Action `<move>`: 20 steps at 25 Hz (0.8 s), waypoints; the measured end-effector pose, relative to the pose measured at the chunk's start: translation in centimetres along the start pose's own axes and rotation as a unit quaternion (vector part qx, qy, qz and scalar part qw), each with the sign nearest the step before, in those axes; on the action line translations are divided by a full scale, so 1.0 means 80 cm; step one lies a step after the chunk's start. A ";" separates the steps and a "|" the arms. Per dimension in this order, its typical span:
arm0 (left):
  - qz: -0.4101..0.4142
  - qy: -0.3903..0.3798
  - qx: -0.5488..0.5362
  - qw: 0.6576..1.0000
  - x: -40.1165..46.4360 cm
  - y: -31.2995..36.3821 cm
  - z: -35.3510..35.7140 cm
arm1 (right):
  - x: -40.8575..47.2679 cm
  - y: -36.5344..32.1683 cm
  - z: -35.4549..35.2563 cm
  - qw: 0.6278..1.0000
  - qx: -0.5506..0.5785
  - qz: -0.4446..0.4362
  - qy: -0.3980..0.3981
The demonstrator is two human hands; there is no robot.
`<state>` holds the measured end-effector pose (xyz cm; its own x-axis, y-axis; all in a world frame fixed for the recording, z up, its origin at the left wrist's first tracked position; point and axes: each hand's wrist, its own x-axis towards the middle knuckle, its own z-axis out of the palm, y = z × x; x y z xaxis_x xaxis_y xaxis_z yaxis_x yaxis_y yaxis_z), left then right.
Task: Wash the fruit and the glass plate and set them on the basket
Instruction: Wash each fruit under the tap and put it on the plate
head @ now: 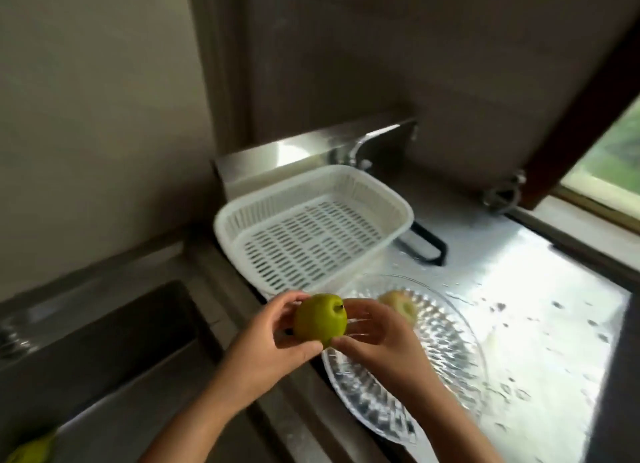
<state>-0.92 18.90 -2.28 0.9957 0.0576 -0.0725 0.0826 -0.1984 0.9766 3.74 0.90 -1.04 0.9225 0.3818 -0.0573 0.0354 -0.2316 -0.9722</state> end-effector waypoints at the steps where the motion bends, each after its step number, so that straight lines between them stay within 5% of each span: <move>1: -0.003 -0.023 0.010 1.000 0.009 0.000 0.023 | -0.008 0.008 -0.018 0.999 -0.016 0.005 0.033; 8: -0.004 -0.099 0.163 0.982 0.047 -0.031 0.121 | -0.048 0.077 -0.071 0.981 -0.079 0.103 0.146; 20: -0.031 -0.121 0.142 0.982 0.061 -0.044 0.111 | -0.035 0.095 -0.068 0.974 -0.087 0.131 0.166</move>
<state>3.99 11.18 -7.90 0.9665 -0.1486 -0.2094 0.1176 -0.4688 0.8755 3.52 -6.77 -7.06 0.9812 -0.0139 -0.1925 -0.1788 -0.4415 -0.8793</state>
